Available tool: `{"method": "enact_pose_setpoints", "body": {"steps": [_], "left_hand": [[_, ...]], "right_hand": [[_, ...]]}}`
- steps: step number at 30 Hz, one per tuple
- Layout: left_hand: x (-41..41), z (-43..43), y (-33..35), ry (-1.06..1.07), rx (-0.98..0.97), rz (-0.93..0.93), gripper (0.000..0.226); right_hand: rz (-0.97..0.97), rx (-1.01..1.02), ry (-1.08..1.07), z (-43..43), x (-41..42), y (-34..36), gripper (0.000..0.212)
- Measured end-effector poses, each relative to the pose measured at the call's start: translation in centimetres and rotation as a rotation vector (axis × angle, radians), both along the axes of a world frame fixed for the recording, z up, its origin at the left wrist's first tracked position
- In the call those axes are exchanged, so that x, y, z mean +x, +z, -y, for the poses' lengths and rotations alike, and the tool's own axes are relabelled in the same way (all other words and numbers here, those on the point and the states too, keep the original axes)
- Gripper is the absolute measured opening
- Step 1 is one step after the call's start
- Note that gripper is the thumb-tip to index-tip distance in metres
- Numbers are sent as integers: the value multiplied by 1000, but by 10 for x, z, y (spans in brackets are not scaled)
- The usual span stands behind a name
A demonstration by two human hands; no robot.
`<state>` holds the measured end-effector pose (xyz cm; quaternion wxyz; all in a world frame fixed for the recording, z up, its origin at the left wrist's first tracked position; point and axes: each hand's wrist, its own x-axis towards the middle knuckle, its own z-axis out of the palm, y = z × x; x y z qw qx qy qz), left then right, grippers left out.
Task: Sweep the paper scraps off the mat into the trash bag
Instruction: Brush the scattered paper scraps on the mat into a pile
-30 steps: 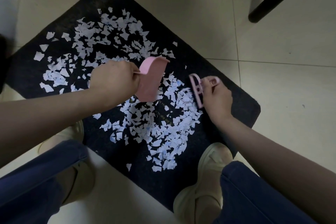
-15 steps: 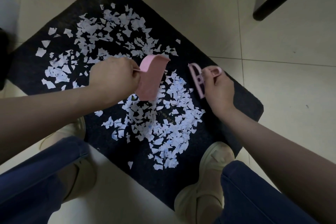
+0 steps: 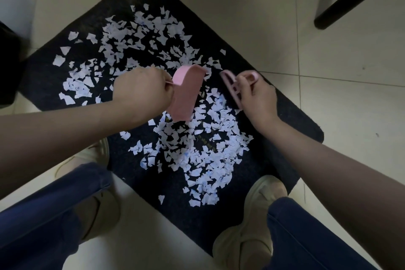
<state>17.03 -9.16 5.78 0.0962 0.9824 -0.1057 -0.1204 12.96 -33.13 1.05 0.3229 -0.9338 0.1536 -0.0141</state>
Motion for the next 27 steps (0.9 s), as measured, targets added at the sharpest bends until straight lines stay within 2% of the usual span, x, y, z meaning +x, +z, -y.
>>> {"method": "enact_pose_setpoints", "body": {"steps": [2, 4, 6, 8, 11, 15, 17, 19, 23, 27], "left_hand": [[2, -1, 1, 15, -8, 3, 28], [4, -2, 2, 28, -12, 6, 28], [6, -3, 2, 37, -10, 10, 29], [7, -4, 1, 48, -7, 9, 29], [9, -5, 0, 50, -4, 8, 29], [10, -7, -4, 54, -1, 8, 30], [9, -7, -5, 51, 4, 14, 29], [9, -8, -5, 54, 5, 19, 29], [11, -8, -5, 57, 5, 9, 29], [12, -9, -5, 57, 8, -1, 30]], "right_hand": [[72, -33, -139, 9, 8, -1, 31], [37, -70, -210, 22, 17, -5, 30], [-60, -113, -181, 27, 21, -9, 29], [-130, -90, -53, 15, 19, -9, 31], [-124, -44, 134, -7, 10, -7, 26], [45, -32, -79, -1, 17, -3, 28], [27, -66, -155, 5, 22, 1, 31], [-43, -45, -126, 5, 25, 1, 32], [-148, -4, 97, -6, 21, -5, 23], [13, 27, -41, -5, 16, 0, 24]]}}
